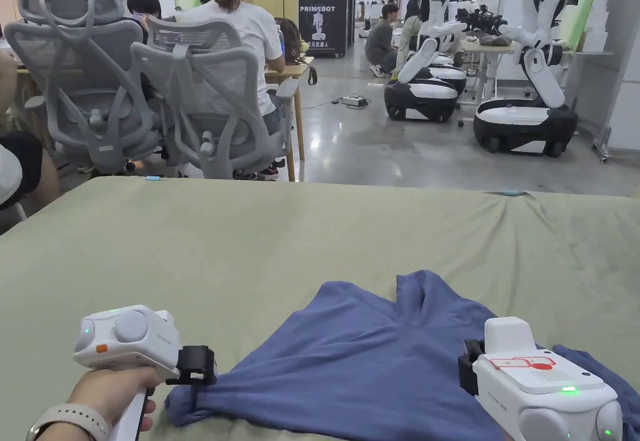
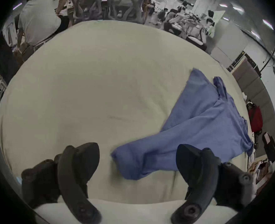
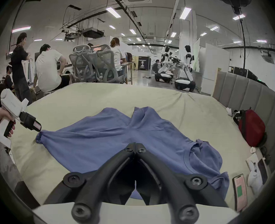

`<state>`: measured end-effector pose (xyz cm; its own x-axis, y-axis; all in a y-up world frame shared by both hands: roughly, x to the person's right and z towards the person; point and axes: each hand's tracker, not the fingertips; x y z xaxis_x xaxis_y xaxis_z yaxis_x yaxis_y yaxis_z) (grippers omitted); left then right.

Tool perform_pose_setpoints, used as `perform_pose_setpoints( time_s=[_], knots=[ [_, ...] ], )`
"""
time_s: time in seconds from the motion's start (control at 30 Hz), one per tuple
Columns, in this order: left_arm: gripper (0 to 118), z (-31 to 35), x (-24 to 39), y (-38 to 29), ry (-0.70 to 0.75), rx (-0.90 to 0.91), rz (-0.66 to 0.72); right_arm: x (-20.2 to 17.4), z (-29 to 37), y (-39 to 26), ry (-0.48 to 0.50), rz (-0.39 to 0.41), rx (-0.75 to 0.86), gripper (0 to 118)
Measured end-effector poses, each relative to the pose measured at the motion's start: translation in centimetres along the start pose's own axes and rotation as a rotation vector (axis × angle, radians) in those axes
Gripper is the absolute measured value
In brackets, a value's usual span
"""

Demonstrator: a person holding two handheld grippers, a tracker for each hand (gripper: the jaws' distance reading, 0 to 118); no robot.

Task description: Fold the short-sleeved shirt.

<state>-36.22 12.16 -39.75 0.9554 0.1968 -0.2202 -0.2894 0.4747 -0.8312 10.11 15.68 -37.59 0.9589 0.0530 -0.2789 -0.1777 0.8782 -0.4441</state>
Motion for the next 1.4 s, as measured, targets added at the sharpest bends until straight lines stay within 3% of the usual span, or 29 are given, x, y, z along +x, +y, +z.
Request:
perform_pose_setpoints(
  time_s=[0.03, 0.1, 0.13, 0.2, 0.27, 0.47, 0.7, 0.73, 0.77, 0.83, 0.87, 0.93, 1.07, 1.1, 1.13, 1.17, 1.23, 1.27, 1.3, 1.37, 1.4],
  knots=[
    [87, -0.7, 0.1, -0.1, -0.007, -0.022, 0.009, 0.2, -0.1, -0.1, -0.005, 0.0, -0.006, 0],
    [37, -1.7, 0.4, -0.4, -0.014, -0.044, 0.005, 0.5, -0.4, -0.2, -0.01, -0.005, -0.013, 0],
    [17, -2.1, 0.6, -0.7, -0.01, -0.059, -0.018, 0.8, -0.5, -0.3, -0.013, -0.007, -0.018, 0],
    [5, -3.4, 0.0, -0.3, 0.025, -0.064, -0.046, 1.2, -0.7, -0.3, -0.017, -0.007, -0.026, 0],
    [2, -2.9, -0.2, -0.5, 0.004, -0.017, 0.004, 1.8, -0.9, -0.2, -0.021, -0.01, -0.031, 0],
    [1, 0.7, 0.7, -1.8, -0.029, 0.154, -0.043, 5.3, -3.5, 2.4, -0.045, -0.017, -0.042, 0],
    [1, 3.2, 1.6, -4.2, -0.017, 0.283, -0.087, 12.0, -13.0, 6.3, -0.11, -0.004, -0.163, 0],
    [1, 3.1, 1.8, -4.2, -0.015, 0.288, -0.095, 12.8, -14.7, 6.6, -0.1, 0.0, -0.168, 6],
    [1, 3.2, 1.9, -4.3, -0.012, 0.293, -0.102, 13.4, -16.4, 6.7, -0.06, 0.007, -0.162, 34],
    [1, 3.3, 2.1, -4.5, -0.011, 0.299, -0.108, 14.5, -19.9, 6.7, -0.033, -0.004, -0.198, 106],
    [1, 3.3, 2.2, -4.4, -0.011, 0.302, -0.11, 14.9, -21.7, 6.6, -0.022, -0.012, -0.245, 118],
    [1, 3.2, 2.1, -4.3, -0.01, 0.303, -0.113, 15.5, -24.4, 6.3, -0.011, 0.004, -0.238, 109],
    [1, 2.3, 1.7, -3.8, -0.007, 0.291, -0.108, 15.7, -28.9, 5.4, -0.015, 0.028, -0.291, 108],
    [1, 2.1, 1.7, -3.7, -0.002, 0.288, -0.109, 15.7, -29.6, 5.1, -0.01, 0.025, -0.311, 103],
    [1, 1.6, 1.8, -3.5, 0.007, 0.282, -0.112, 15.7, -30.2, 4.7, 0.0, 0.022, -0.326, 90],
    [1, 1.3, 1.8, -3.4, 0.011, 0.278, -0.117, 15.7, -30.7, 4.2, 0.013, 0.019, -0.344, 66],
    [1, 0.7, 1.8, -3.1, 0.019, 0.272, -0.118, 15.4, -31.0, 3.1, 0.096, -0.004, -0.4, 56],
    [1, 0.4, 2.0, -3.0, 0.022, 0.265, -0.122, 15.0, -30.1, 3.1, 0.036, 0.013, -0.336, 51],
    [1, 0.1, 2.0, -3.0, 0.025, 0.264, -0.12, 15.1, -29.5, 3.4, 0.058, 0.009, -0.333, 51],
    [1, -0.3, 2.0, -2.7, 0.026, 0.26, -0.119, 15.0, -28.2, 3.8, 0.091, -0.013, -0.355, 2],
    [1, -0.3, 2.1, -2.7, 0.027, 0.259, -0.12, 14.8, -27.2, 4.0, 0.084, -0.002, -0.349, 2]
  ],
)
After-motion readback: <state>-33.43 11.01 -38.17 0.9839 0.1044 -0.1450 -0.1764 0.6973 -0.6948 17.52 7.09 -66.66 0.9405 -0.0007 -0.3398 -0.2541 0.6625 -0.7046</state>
